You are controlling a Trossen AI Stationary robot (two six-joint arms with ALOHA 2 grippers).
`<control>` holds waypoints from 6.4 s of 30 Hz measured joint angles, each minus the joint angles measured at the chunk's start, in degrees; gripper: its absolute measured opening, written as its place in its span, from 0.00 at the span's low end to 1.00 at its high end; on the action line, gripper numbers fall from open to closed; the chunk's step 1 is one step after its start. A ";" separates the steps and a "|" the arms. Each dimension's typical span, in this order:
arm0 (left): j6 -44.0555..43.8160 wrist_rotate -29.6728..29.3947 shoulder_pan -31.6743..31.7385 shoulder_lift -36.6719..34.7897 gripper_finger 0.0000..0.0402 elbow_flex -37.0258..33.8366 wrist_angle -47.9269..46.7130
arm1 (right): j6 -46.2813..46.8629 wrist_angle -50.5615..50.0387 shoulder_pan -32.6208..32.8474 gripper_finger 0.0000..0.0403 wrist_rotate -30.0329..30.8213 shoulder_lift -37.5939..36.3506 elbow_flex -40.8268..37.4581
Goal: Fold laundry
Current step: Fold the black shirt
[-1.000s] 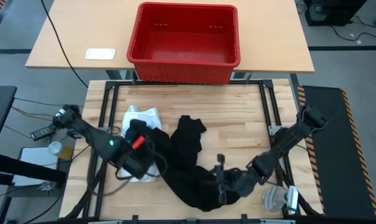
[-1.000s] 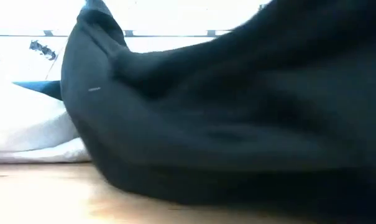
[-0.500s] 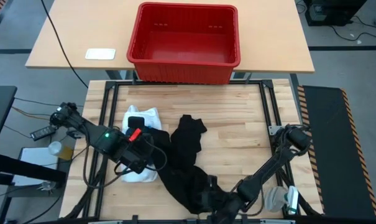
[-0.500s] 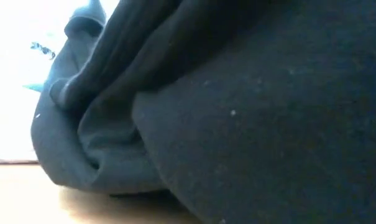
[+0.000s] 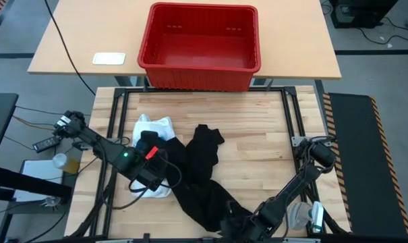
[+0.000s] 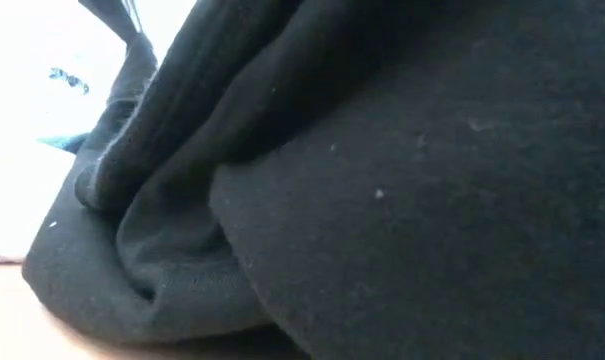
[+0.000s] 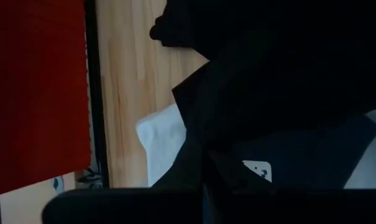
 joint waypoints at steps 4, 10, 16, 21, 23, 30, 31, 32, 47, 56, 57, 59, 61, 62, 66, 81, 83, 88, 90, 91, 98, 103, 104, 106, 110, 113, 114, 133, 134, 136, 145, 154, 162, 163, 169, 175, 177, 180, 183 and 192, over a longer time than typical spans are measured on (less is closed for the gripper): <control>-0.75 0.41 -0.67 -0.04 0.01 0.17 0.05 | 3.62 0.07 -0.36 0.49 -0.82 0.00 -1.06; -1.23 0.55 -1.92 -0.04 0.01 0.20 0.03 | 6.53 2.84 -1.59 0.68 -5.27 0.00 -4.28; -1.31 0.60 -1.87 -0.04 0.01 0.20 -0.10 | 5.42 1.72 -1.66 0.70 -6.28 0.01 -4.56; -1.81 0.68 -1.88 -0.04 0.01 0.25 -0.26 | 5.51 -1.20 -1.50 0.63 -7.48 2.27 -4.60; -1.79 0.68 -1.88 -0.04 0.01 0.26 -0.29 | 5.21 -0.20 -1.50 0.59 -8.70 3.21 -4.60; -1.08 1.26 -1.90 -0.07 0.01 0.26 -0.34 | 6.44 -2.29 -1.65 0.35 -9.20 3.23 -4.58; -0.72 1.29 -1.90 -0.07 0.01 0.26 -0.42 | 6.25 -2.45 -1.65 0.30 -9.24 3.12 -4.58; -0.56 1.27 -1.90 -0.07 0.01 0.28 -0.42 | 6.23 -2.48 -1.65 0.24 -9.48 3.10 -4.58; 5.15 -4.06 -5.95 -7.26 0.00 10.29 1.24 | 7.33 -26.53 1.48 0.03 3.00 -12.61 1.39; 17.83 -4.12 -7.04 -11.84 0.00 20.75 2.27 | -7.82 -29.63 3.42 0.03 6.32 -29.38 1.19; 18.77 -4.09 -7.21 -11.82 0.00 22.30 3.14 | -8.64 -29.63 3.48 0.02 7.23 -31.47 1.21; 21.26 -4.42 -7.45 -11.82 0.00 25.16 6.06 | -9.61 -29.50 3.83 0.02 10.88 -35.39 1.25; 25.41 -5.37 -7.48 -11.82 0.00 27.64 8.38 | -10.31 -29.55 4.24 0.02 16.10 -38.63 1.25; 27.43 -5.65 -7.46 -11.82 0.00 28.69 8.65 | -10.83 -29.58 4.48 0.02 18.33 -40.15 1.25; 31.28 -9.24 -6.19 -11.77 0.00 32.45 8.44 | -13.22 -29.48 4.92 0.03 27.41 -45.72 1.25; 55.04 -28.04 -1.50 -15.88 0.01 41.24 19.16 | -50.37 -21.93 3.31 0.03 65.62 -54.41 1.25; 60.29 -28.05 -0.83 -16.51 0.01 41.94 24.32 | -55.57 -20.20 0.92 0.03 65.73 -54.87 1.25; 69.76 -27.35 1.18 -17.31 0.02 42.73 35.37 | -66.16 -19.13 -6.98 0.03 65.63 -56.04 1.23; 73.03 -26.61 2.18 -17.37 0.02 42.73 39.33 | -69.80 -18.69 -11.19 0.03 65.64 -56.46 1.23; 74.79 -26.12 2.76 -17.40 0.02 42.73 41.13 | -71.87 -18.50 -13.28 0.03 65.54 -56.61 1.23; 91.47 -22.60 6.69 -17.29 0.02 42.71 54.46 | -89.53 -10.67 -25.94 0.03 64.37 -56.46 1.97; 93.53 -17.64 9.69 -17.23 0.02 42.71 55.85 | -89.95 -6.38 -33.08 0.03 57.74 -56.80 3.73; 93.49 -17.54 10.01 -17.22 0.02 42.71 55.56 | -89.97 -4.40 -34.08 0.03 56.32 -56.98 3.74; 92.16 -17.53 10.67 -17.22 0.02 42.71 55.15 | -90.07 0.26 -36.07 0.03 54.07 -57.02 3.74; 89.23 -17.44 12.16 -17.24 0.02 42.71 54.64 | -90.28 13.36 -39.54 0.03 49.50 -57.00 3.75; 86.47 -15.95 13.04 -17.27 0.02 42.71 52.04 | -91.07 15.84 -40.33 0.03 42.00 -57.25 4.03; 86.12 -15.49 13.37 -17.27 0.01 42.71 51.34 | -91.01 15.85 -40.36 0.03 40.40 -56.98 4.60; 81.68 -4.58 19.74 -16.48 0.00 42.62 46.17 | -52.45 7.15 -40.34 0.03 -44.68 -52.46 9.19; 80.94 -3.92 20.18 -16.46 0.00 42.62 46.15 | -52.65 9.74 -40.34 0.03 -45.06 -51.90 9.39; 79.00 -2.90 21.07 -16.44 0.00 42.62 46.10 | -53.50 10.56 -40.44 0.03 -41.79 -50.47 11.71; 72.11 -2.65 24.87 -16.44 0.00 42.62 44.13 | -58.98 -20.03 -43.99 0.03 -13.71 -41.92 35.22; 81.78 6.50 29.60 -15.40 0.01 42.62 56.45 | -66.66 -20.05 -44.67 0.03 6.11 -41.70 49.94; 88.44 14.28 34.06 -13.75 0.02 42.71 71.16 | -69.45 -4.51 -44.67 0.03 -2.02 -44.17 48.79; 88.85 15.01 34.56 -13.67 0.02 42.71 72.36 | -69.82 -2.49 -44.67 0.03 -2.74 -44.17 48.79; 84.24 18.76 36.50 -13.33 0.02 42.66 77.09 | -72.44 5.63 -44.66 0.03 -1.92 -44.33 48.77; 75.88 18.20 38.40 -12.99 0.02 42.71 69.47 | -72.81 1.29 -44.66 0.03 14.43 -44.81 48.77; 74.45 18.16 39.12 -12.65 0.02 42.71 65.96 | -72.30 -3.59 -44.67 0.03 17.66 -44.98 48.77; 71.01 18.00 40.39 -12.52 0.02 42.71 61.56 | -70.79 -8.21 -44.56 0.03 22.20 -44.85 48.77; 63.74 17.97 41.85 -11.97 0.02 42.71 58.86 | -64.57 -13.26 -43.79 0.03 26.55 -44.32 48.77; 63.90 21.53 42.62 -7.58 0.02 42.64 59.62 | -66.24 -14.06 -43.33 0.03 30.15 -41.55 48.68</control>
